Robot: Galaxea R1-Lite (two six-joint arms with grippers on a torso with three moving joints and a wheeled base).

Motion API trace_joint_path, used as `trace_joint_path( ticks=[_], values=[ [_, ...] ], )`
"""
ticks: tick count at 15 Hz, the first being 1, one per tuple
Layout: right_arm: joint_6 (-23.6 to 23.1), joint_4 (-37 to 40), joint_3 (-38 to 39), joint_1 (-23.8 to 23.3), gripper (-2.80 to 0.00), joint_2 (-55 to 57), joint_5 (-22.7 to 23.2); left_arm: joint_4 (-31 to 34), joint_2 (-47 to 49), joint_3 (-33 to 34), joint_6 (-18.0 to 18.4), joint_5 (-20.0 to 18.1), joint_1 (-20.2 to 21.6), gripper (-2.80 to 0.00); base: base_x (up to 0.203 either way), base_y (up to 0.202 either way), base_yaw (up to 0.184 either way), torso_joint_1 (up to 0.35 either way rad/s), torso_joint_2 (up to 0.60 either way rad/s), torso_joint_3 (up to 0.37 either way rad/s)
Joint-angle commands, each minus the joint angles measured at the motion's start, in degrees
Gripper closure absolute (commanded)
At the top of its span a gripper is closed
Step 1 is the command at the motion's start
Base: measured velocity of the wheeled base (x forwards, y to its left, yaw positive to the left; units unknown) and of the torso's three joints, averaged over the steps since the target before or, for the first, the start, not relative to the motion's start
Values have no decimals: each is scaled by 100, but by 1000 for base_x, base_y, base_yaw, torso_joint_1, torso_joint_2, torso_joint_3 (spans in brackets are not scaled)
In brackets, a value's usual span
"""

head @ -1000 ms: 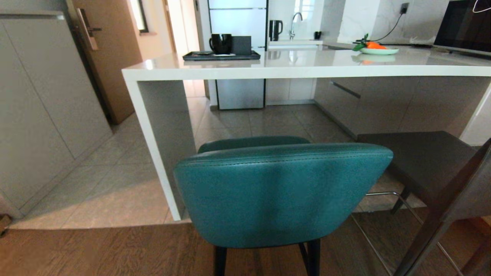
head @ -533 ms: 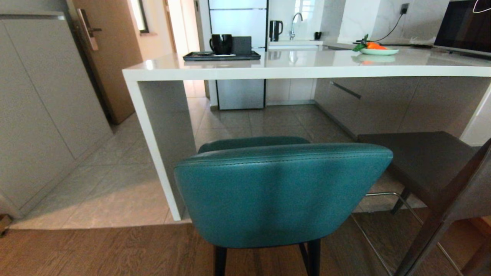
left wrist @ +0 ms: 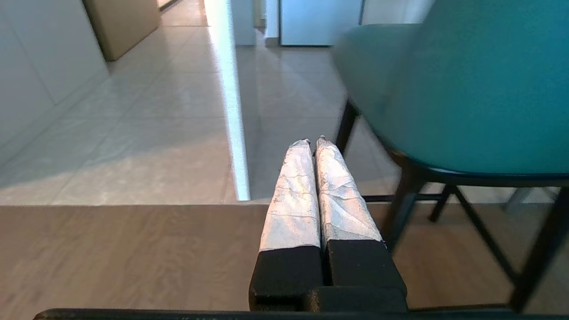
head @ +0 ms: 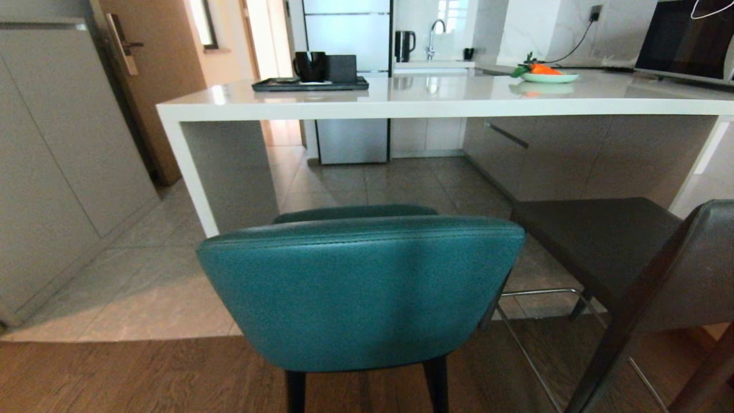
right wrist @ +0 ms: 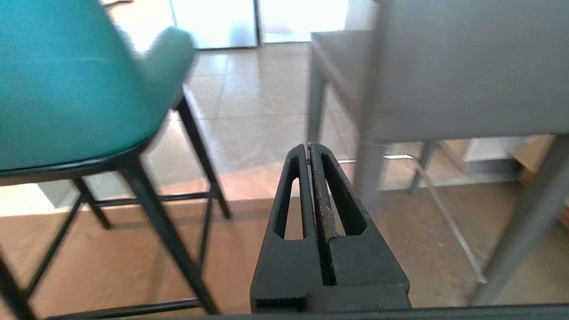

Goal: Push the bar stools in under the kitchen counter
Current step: Push the gray chair back under the dining table

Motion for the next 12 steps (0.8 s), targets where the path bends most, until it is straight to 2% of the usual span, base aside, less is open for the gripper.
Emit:
trace_joint_path(
  ticks=[1, 12],
  values=[
    [0, -3, 141, 1, 0, 9, 0, -4, 9, 185, -2, 2, 1, 0, 0, -188, 6, 2, 4, 5],
    [0, -3, 141, 1, 0, 9, 0, -6, 9, 185, -2, 2, 1, 0, 0, -195, 2, 2, 4, 3]
  ],
)
